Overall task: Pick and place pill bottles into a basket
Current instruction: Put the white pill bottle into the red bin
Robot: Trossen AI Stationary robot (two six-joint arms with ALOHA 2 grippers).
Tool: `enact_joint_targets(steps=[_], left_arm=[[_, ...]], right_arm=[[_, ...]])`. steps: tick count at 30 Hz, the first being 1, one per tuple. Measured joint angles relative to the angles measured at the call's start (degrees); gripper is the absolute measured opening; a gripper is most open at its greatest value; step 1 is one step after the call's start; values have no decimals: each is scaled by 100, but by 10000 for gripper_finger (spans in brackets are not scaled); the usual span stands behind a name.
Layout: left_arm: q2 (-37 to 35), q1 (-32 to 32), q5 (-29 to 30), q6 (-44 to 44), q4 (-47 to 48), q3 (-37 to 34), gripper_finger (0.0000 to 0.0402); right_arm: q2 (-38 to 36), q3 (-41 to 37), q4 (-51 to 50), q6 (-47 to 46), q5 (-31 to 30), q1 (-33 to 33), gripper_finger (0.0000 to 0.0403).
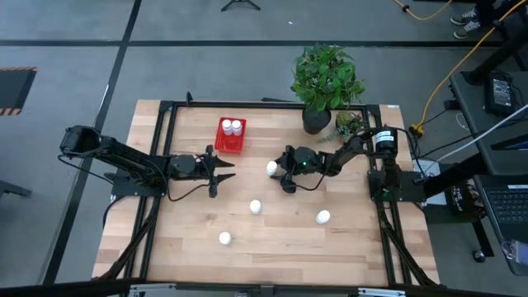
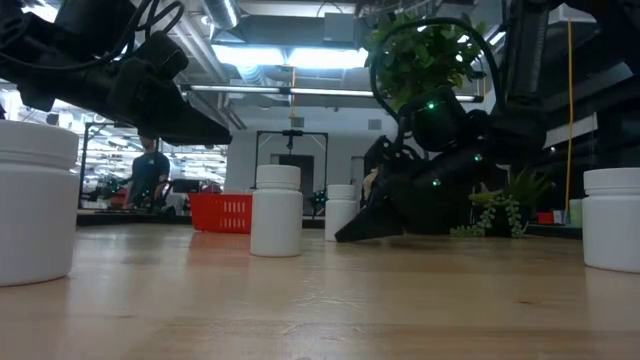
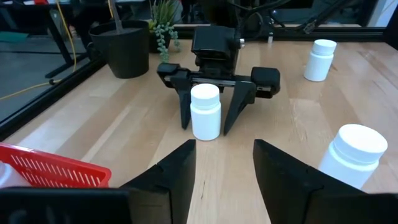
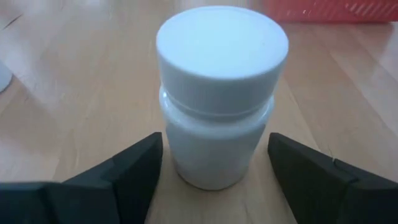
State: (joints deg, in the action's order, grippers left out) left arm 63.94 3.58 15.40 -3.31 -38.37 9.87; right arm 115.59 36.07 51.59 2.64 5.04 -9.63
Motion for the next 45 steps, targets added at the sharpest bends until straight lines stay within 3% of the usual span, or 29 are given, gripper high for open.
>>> enact_joint_targets(steps=[16, 27, 36, 45], left_arm=[[0, 1, -2, 0, 0, 0, 153], [0, -1, 0, 0, 0, 0, 154], [0, -1, 0, 0, 0, 0, 154], [0, 1, -2, -1, 0, 2, 154]], right_arm=[[4, 3, 55, -95, 2, 2, 296], [4, 4, 70, 62, 1, 48, 263], [7, 134, -32, 248, 13, 164, 261], [491, 440, 35, 213, 55, 160, 261]])
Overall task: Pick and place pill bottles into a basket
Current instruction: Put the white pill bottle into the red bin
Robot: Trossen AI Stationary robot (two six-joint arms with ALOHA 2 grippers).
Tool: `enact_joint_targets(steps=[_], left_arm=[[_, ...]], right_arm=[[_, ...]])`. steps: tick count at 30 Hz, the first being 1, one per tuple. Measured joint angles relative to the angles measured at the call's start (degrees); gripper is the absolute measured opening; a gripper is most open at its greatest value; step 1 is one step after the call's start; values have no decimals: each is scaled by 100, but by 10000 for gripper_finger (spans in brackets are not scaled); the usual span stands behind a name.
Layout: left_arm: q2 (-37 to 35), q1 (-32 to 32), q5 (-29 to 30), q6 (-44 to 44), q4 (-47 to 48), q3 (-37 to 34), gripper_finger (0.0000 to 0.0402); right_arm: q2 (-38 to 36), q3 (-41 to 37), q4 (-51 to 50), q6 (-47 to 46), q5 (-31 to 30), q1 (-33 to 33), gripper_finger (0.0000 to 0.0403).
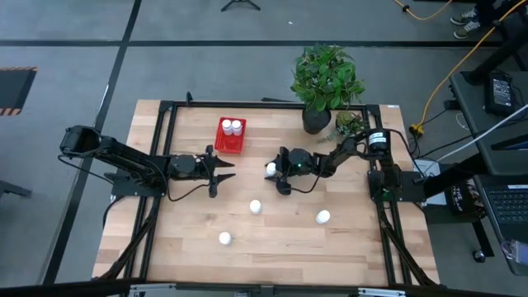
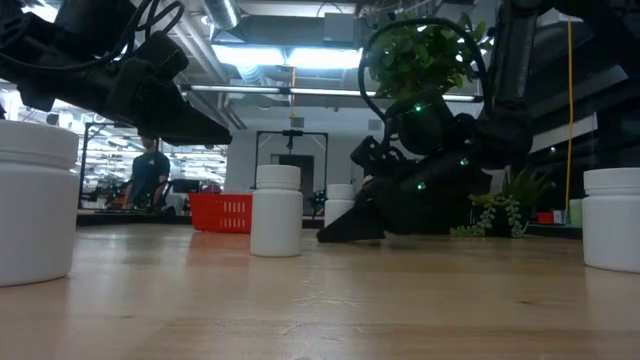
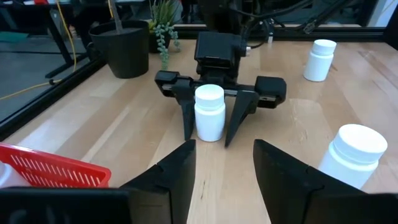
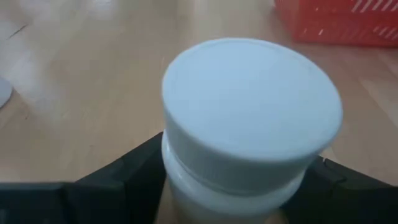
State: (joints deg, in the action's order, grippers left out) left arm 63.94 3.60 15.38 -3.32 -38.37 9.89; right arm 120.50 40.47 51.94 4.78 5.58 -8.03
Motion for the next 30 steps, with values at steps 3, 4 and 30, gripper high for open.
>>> enact_joint_targets(steps=[3, 4, 30], left_arm=[[0, -1, 0, -1, 0, 0, 153], [0, -2, 0, -1, 0, 0, 153], [2, 2, 0, -1, 0, 0, 153]], right_arm=[[2, -34, -16, -45, -11, 0, 261], [-26, -41, -37, -75, -8, 0, 261], [-337, -48, -923, -45, 169, -10, 261]])
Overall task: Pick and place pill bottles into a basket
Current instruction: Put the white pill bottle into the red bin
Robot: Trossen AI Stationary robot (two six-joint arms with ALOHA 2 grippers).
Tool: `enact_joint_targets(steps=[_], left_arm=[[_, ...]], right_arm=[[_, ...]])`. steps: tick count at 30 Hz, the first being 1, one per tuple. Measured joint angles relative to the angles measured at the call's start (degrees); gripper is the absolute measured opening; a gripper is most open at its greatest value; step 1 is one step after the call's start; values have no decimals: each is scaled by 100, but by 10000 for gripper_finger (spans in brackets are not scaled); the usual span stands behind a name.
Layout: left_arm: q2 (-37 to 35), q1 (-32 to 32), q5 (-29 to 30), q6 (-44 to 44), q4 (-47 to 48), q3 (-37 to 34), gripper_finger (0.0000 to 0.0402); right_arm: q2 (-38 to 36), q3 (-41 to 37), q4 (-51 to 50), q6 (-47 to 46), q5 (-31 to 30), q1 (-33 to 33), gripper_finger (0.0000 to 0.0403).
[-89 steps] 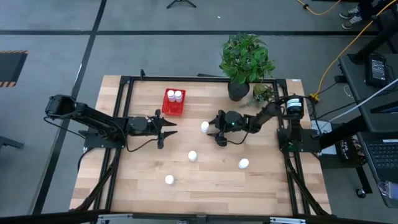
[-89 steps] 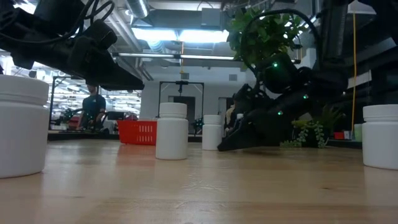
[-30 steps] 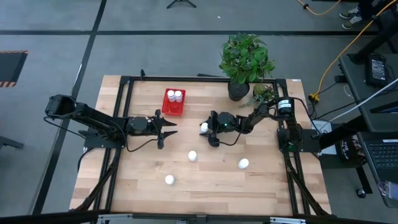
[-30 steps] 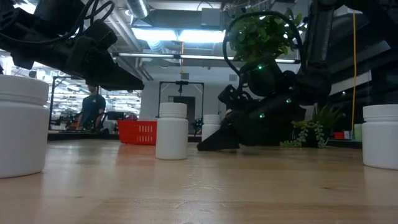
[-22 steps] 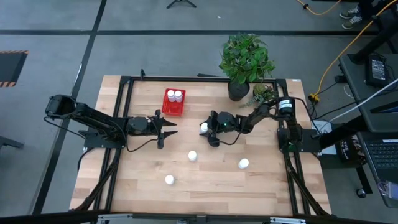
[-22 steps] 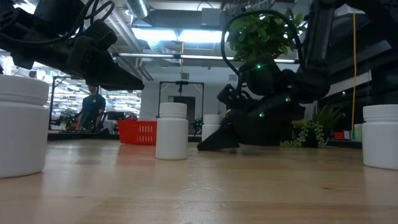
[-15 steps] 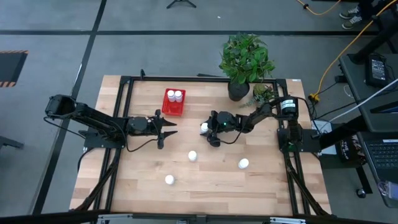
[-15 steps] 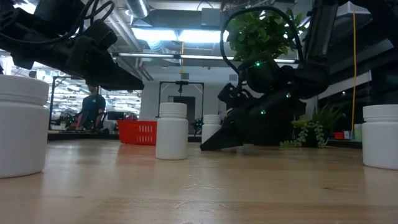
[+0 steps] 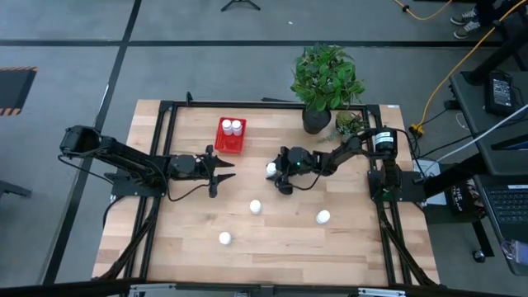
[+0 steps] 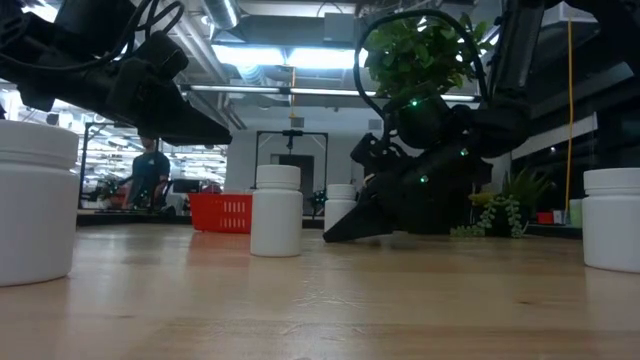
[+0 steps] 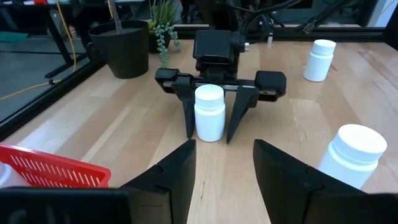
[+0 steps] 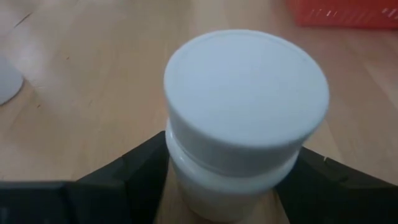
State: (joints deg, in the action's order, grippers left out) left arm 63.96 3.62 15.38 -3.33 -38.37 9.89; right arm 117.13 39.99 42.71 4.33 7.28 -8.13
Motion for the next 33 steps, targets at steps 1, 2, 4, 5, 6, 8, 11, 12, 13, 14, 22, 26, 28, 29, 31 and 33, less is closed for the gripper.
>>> enact_joint_targets(steps=[1, 2, 4, 5, 6, 8, 11, 12, 13, 14, 22, 26, 28, 29, 31, 33], left_arm=[[0, 0, 0, 0, 0, 0, 153], [0, 0, 0, 0, 0, 0, 154], [0, 1, 0, 0, 0, 0, 154], [0, 0, 0, 0, 0, 0, 154], [-2, 0, 2, 0, 0, 0, 153], [0, 1, 0, 0, 0, 0, 153], [0, 0, 0, 0, 0, 0, 154], [0, 0, 0, 0, 0, 0, 154], [0, 0, 0, 0, 0, 0, 154], [0, 0, 0, 0, 0, 0, 154], [0, 0, 0, 0, 0, 0, 154], [0, 0, 0, 0, 0, 0, 153], [0, 0, 0, 0, 0, 0, 154], [0, 1, 0, 0, 0, 0, 154], [0, 2, 0, 0, 0, 0, 154], [0, 0, 0, 0, 0, 0, 153]], right_arm=[[-1, 0, -4, 1, 17, -1, 261], [-1, 0, -8, 1, 19, -1, 261], [-3, 0, -28, 18, 37, -8, 261], [-4, 0, -43, 27, 42, -15, 261], [-8, 0, -57, 33, 55, -25, 261], [-8, 0, -58, 27, 84, -40, 261], [-8, 0, -72, 27, 84, -38, 261], [-8, 0, -85, 32, 84, -38, 261], [-8, 0, -96, 32, 84, -38, 261], [-8, 0, -99, 32, 84, -38, 261], [-14, 19, -158, 47, 164, -45, 261], [-16, 39, -197, 45, 165, -45, 257], [-16, 42, -198, 49, 165, -45, 247], [-16, 42, -198, 55, 163, -45, 240], [-16, 42, -196, 65, 161, -45, 224], [-16, 42, -197, 81, 161, -47, 206]])
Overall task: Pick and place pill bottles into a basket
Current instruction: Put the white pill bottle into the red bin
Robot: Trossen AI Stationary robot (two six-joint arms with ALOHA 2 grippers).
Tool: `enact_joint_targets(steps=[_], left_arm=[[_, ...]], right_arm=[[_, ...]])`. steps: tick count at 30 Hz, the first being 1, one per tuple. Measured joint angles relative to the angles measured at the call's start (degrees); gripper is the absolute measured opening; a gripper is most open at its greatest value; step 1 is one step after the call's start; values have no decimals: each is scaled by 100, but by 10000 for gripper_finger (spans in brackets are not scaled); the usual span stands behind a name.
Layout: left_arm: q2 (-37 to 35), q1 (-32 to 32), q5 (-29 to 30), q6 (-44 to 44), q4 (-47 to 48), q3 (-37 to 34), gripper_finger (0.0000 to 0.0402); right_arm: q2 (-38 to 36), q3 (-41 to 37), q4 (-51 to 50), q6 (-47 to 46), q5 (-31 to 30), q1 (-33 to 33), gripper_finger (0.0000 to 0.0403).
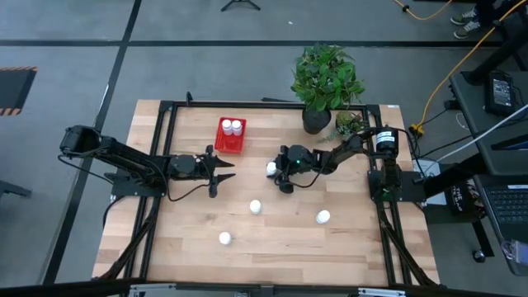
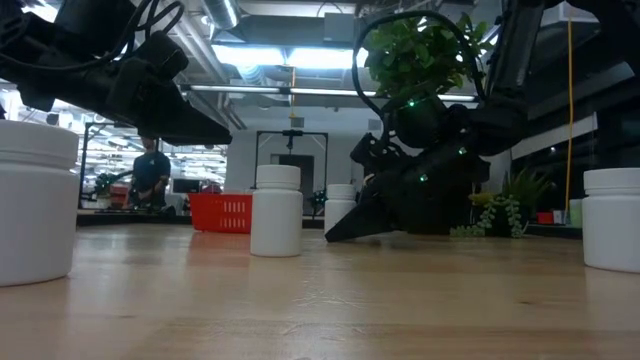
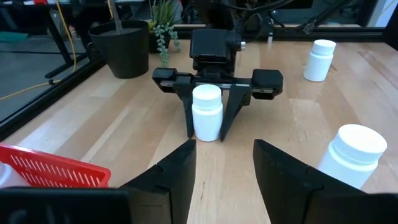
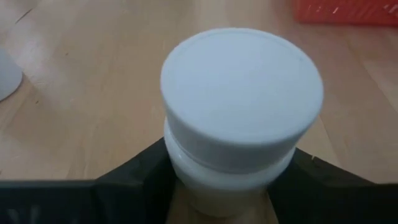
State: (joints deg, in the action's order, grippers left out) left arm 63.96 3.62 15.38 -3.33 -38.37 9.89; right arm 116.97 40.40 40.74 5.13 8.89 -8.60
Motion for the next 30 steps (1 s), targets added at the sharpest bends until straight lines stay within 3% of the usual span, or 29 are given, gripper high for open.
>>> enact_joint_targets(steps=[4, 14, 22, 30], left_arm=[[0, 1, 0, 0, 0, 0, 154], [0, 2, 0, 0, 0, 0, 154], [0, 2, 0, 0, 0, 0, 154], [0, 2, 0, 0, -2, 0, 154]], right_arm=[[-4, 0, -10, 17, 4, 0, 180], [-125, 0, -136, -43, 197, -66, 175], [-1223, -57, -1796, -178, 451, -127, 172], [-1841, -47, -1800, -189, 672, -131, 171]])
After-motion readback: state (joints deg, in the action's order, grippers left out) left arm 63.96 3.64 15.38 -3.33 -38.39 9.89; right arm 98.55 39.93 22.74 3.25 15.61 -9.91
